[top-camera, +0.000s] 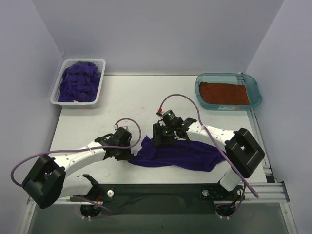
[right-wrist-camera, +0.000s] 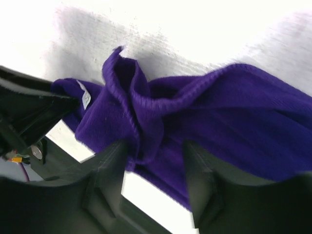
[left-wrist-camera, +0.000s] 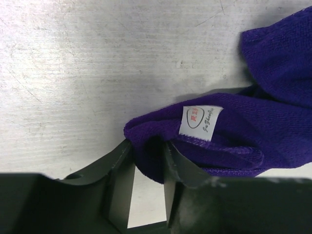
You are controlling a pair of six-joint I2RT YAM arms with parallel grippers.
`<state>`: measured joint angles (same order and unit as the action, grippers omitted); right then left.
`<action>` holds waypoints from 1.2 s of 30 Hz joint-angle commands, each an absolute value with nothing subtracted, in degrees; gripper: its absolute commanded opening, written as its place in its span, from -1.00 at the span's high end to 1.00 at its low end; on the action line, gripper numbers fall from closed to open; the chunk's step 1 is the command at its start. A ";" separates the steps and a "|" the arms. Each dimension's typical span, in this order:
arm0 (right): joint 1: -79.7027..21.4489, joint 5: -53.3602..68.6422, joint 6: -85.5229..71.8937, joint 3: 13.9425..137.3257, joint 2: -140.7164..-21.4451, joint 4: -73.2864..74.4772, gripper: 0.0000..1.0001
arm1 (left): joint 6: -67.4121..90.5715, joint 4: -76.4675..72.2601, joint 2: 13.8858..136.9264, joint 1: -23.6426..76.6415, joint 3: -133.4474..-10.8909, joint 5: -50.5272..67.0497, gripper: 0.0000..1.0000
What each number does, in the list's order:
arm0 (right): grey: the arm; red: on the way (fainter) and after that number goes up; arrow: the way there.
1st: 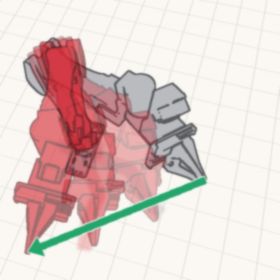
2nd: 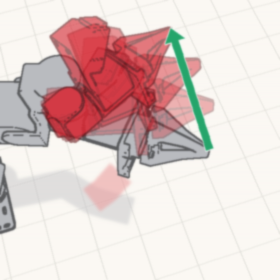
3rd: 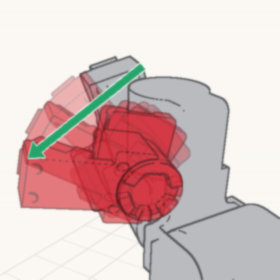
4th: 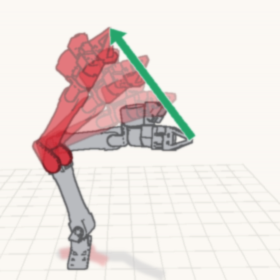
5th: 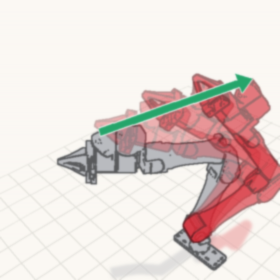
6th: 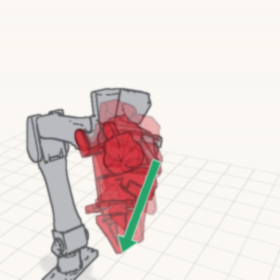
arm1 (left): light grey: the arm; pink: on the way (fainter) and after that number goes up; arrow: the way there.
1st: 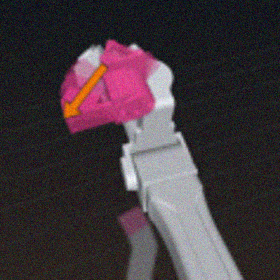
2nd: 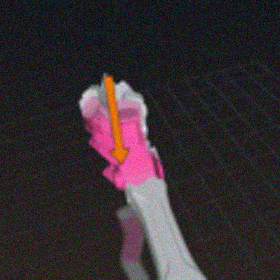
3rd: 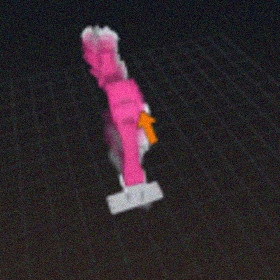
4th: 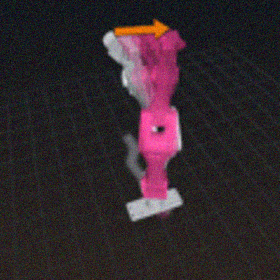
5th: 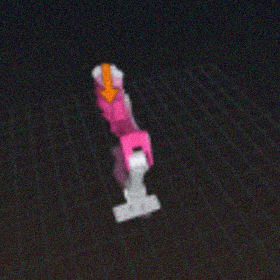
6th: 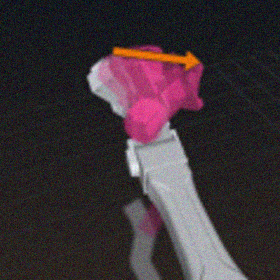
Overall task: Fold and stack the towels
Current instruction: Flatten out the crumpled towel
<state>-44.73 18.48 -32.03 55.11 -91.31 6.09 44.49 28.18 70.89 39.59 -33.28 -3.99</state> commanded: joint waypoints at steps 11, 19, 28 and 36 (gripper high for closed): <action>-35.79 13.02 -38.75 62.93 -90.80 1.14 1.00 | 45.61 27.68 64.25 39.55 -30.85 -5.53 0.51; -31.99 7.65 -36.32 63.81 -85.53 4.47 -0.29 | 48.51 29.97 57.32 38.76 -30.06 -9.66 0.28; -31.90 5.36 -26.37 52.31 -73.05 15.63 -0.27 | 47.12 29.62 50.80 37.26 -32.25 -13.71 -0.50; -31.82 7.03 -26.01 40.88 -65.05 21.97 -0.25 | 31.74 22.50 62.55 41.66 -39.54 -6.94 -0.50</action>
<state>-31.88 7.29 -27.33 42.83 -68.05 17.54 38.92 26.72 59.16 40.27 -35.24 -7.88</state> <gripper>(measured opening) 0.624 0.751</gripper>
